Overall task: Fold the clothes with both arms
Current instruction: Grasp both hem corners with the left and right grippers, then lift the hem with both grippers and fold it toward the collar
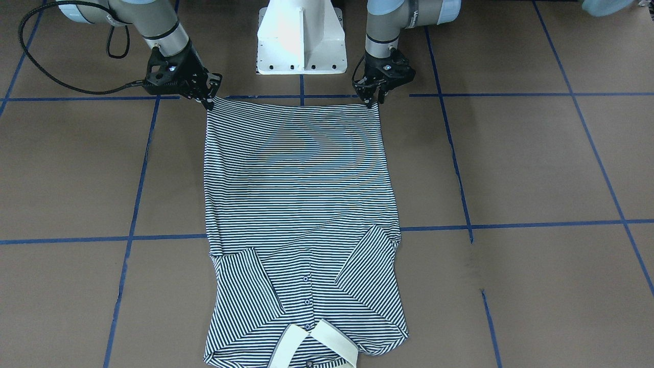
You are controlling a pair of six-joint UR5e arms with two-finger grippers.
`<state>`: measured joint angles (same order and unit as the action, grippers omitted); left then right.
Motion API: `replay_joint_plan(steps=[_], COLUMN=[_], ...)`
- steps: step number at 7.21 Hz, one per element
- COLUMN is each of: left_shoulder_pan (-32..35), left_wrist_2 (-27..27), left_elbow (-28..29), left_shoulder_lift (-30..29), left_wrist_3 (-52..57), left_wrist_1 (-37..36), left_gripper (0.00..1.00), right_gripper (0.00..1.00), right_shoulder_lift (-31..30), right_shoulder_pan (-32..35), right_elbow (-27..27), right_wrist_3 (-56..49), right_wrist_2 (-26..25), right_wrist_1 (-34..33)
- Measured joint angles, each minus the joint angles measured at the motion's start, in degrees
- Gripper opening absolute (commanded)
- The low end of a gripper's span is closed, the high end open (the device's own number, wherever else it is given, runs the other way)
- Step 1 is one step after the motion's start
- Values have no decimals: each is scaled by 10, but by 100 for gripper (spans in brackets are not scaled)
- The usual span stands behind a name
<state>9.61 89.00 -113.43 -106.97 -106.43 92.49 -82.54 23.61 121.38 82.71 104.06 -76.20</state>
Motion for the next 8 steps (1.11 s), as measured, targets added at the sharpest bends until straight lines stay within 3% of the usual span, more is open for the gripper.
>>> replay_joint_plan(steps=[5,8], left_shoulder_pan=[3,1], left_wrist_2=[1,1], left_elbow=[-16,-89], left_shoulder_lift=[-3,13], left_wrist_3=[0,5], left_wrist_1=[-1,-5], left_gripper=[0,0], right_gripper=[0,0], right_shoulder_lift=[-2,-36], right_shoulder_pan=[1,2], right_elbow=[2,49], right_wrist_3=[0,1], right_wrist_2=[0,28], right_wrist_1=[0,-2])
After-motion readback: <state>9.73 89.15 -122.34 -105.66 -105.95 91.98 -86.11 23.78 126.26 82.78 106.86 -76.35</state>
